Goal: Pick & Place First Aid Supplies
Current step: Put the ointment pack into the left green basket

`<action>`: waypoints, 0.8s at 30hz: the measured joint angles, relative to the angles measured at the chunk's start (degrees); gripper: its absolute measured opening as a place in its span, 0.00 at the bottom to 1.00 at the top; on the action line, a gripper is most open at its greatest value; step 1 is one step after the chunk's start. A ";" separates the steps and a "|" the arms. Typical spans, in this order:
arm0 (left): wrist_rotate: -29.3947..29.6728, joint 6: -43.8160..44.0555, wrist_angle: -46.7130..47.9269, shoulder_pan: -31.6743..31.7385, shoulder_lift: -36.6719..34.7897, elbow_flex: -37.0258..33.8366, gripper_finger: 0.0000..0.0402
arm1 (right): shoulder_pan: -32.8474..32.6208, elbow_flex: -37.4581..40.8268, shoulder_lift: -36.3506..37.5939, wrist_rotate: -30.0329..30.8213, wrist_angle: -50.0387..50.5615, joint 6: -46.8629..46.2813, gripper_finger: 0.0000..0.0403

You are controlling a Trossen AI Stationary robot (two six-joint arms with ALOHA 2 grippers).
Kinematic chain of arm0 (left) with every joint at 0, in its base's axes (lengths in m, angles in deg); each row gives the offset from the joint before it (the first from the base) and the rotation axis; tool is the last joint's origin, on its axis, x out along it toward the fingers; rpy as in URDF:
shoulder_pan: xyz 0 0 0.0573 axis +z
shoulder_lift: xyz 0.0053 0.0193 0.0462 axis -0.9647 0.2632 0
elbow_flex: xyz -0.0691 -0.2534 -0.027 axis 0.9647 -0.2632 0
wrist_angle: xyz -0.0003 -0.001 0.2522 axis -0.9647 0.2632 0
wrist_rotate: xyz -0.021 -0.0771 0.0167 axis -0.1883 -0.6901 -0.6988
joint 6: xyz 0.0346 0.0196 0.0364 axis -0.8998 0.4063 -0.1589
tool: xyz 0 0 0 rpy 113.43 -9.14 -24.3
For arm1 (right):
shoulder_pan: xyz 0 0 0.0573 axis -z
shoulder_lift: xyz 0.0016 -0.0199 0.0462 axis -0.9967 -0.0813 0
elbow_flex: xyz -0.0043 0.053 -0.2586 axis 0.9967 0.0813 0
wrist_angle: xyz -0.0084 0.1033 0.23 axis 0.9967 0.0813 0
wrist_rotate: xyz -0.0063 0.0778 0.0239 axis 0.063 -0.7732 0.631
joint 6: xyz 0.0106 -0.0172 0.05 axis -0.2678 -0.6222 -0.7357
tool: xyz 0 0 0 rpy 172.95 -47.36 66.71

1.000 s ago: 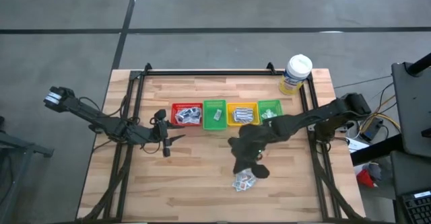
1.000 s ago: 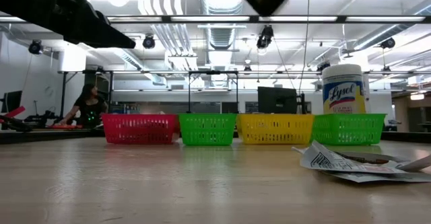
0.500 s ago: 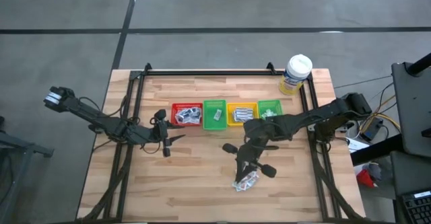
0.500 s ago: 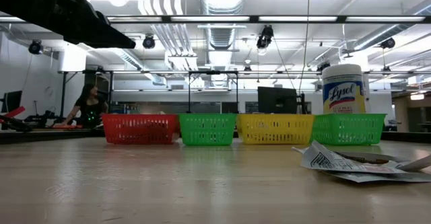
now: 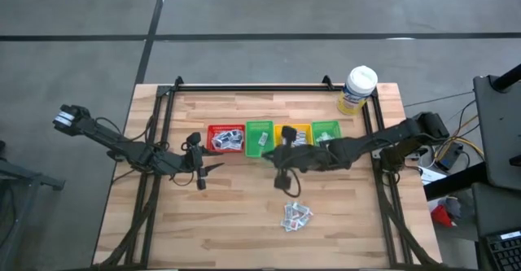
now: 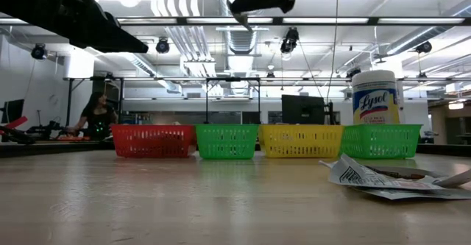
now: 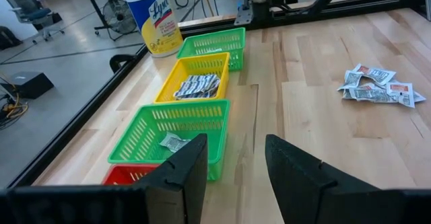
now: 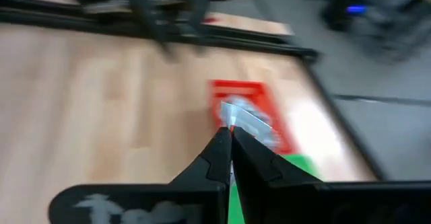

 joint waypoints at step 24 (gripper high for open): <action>0.22 0.00 -0.04 0.07 0.15 0.00 0.38 | 15.30 -17.82 -19.88 5.97 13.15 -23.85 0.02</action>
